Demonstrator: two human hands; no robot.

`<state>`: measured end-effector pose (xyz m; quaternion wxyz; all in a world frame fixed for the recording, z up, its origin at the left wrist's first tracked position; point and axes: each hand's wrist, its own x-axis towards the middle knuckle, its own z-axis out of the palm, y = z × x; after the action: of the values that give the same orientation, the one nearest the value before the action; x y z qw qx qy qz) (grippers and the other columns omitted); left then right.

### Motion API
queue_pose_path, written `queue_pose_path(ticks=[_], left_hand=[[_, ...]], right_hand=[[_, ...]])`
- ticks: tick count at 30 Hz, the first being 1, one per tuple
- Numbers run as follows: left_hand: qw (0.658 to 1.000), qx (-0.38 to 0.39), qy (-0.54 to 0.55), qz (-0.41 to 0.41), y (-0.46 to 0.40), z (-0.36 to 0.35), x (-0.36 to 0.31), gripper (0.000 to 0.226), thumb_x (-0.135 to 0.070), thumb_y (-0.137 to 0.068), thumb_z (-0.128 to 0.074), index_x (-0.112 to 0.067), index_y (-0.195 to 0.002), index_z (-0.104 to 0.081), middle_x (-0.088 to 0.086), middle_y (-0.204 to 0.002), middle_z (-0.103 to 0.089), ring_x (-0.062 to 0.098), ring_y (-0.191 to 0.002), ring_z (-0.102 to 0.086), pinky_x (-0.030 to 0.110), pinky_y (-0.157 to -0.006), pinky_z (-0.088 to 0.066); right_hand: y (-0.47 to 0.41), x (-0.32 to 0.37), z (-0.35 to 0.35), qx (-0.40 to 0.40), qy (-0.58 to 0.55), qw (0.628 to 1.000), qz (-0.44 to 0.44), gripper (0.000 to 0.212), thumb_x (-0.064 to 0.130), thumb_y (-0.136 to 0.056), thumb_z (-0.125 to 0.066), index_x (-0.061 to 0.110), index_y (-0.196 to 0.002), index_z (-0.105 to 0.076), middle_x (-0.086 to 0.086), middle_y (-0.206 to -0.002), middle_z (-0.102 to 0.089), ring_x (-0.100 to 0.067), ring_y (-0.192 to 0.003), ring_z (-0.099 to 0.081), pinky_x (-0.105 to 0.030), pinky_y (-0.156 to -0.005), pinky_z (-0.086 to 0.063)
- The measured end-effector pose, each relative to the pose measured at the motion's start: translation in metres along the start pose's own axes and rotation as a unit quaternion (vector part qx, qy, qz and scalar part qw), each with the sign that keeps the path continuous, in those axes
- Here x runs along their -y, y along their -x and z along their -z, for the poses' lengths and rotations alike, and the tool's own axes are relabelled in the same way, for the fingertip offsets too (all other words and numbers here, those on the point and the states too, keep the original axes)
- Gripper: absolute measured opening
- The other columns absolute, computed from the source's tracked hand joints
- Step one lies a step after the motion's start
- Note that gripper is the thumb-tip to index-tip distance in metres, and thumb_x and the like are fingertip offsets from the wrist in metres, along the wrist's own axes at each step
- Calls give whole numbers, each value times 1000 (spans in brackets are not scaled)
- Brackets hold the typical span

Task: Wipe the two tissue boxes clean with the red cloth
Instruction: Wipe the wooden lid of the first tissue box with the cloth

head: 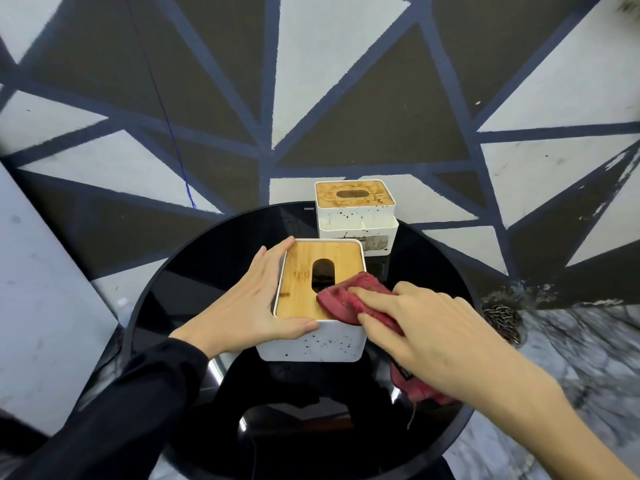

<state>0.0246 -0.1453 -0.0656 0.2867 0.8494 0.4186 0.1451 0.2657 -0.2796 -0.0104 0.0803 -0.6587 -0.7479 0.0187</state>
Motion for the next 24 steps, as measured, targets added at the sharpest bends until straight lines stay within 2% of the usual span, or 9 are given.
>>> queue_pose_path(ticks=[3,5,7,9,12,14,18,20,24], left_hand=[[1000,4,25,-8,0,-2,2,131,-86,-65,-71,-56,-160,13,-40,-160,6,-3,-153,25,44,-130,-13],[999,3,34,-7,1,-2,1,130,-83,-65,-73,-57,-160,13,-39,-160,5,-5,-152,23,42,-129,-14],[999,0,33,-8,1,-2,1,130,-82,-66,-73,-56,-160,12,-39,-161,5,-5,-153,21,40,-129,-14],[999,-3,34,-9,2,-3,1,130,-82,-66,-73,-55,-161,11,-37,-162,5,-3,-155,20,41,-130,-15],[999,-4,42,-9,1,-3,2,130,-82,-66,-74,-54,-161,11,-33,-167,3,3,-160,15,45,-131,-16],[999,-6,43,-5,1,-3,2,129,-81,-66,-74,-55,-161,11,-31,-169,4,1,-159,17,44,-131,-16],[999,-22,32,-5,2,-5,2,128,-82,-67,-73,-53,-162,8,-32,-168,3,1,-158,18,43,-130,-16],[999,-38,16,-5,2,-6,2,127,-84,-66,-71,-51,-162,6,-38,-163,1,2,-158,19,42,-129,-16],[999,-44,10,3,2,-6,1,129,-86,-65,-70,-48,-163,4,-40,-159,1,2,-156,18,43,-129,-15]], right_hand=[[-8,-4,2,6,-1,1000,1,42,59,-106,-28,54,-146,-43,12,-85,-45,-15,-79,-53,-33,-62,-34],[-19,-10,3,14,-6,1000,-1,43,59,-106,-31,54,-147,-44,13,-86,-47,-18,-83,-54,-35,-64,-35],[-35,-15,3,12,-3,1000,-5,43,57,-106,-34,54,-148,-45,13,-97,-59,-23,-92,-61,-37,-67,-36],[-56,-18,2,7,11,1000,-15,44,56,-106,-35,52,-148,-47,4,-116,-67,-28,-101,-65,-37,-71,-37],[-87,-15,3,7,26,999,-25,38,51,-107,-37,41,-135,-60,-1,-117,-69,-28,-91,-58,-38,-73,-37],[-99,-13,4,8,17,999,-28,35,49,-107,-38,37,-128,-64,-1,-115,-70,-27,-89,-54,-38,-74,-38],[-94,-15,2,10,17,999,-30,42,49,-108,-35,41,-144,-55,-4,-126,-67,-32,-106,-61,-39,-77,-38],[-88,-13,4,15,27,999,-28,42,47,-108,-35,39,-145,-55,-4,-126,-66,-31,-100,-58,-39,-77,-38],[-69,-4,11,25,46,999,-16,37,44,-107,-38,33,-132,-64,-1,-107,-65,-25,-82,-48,-36,-72,-37]])
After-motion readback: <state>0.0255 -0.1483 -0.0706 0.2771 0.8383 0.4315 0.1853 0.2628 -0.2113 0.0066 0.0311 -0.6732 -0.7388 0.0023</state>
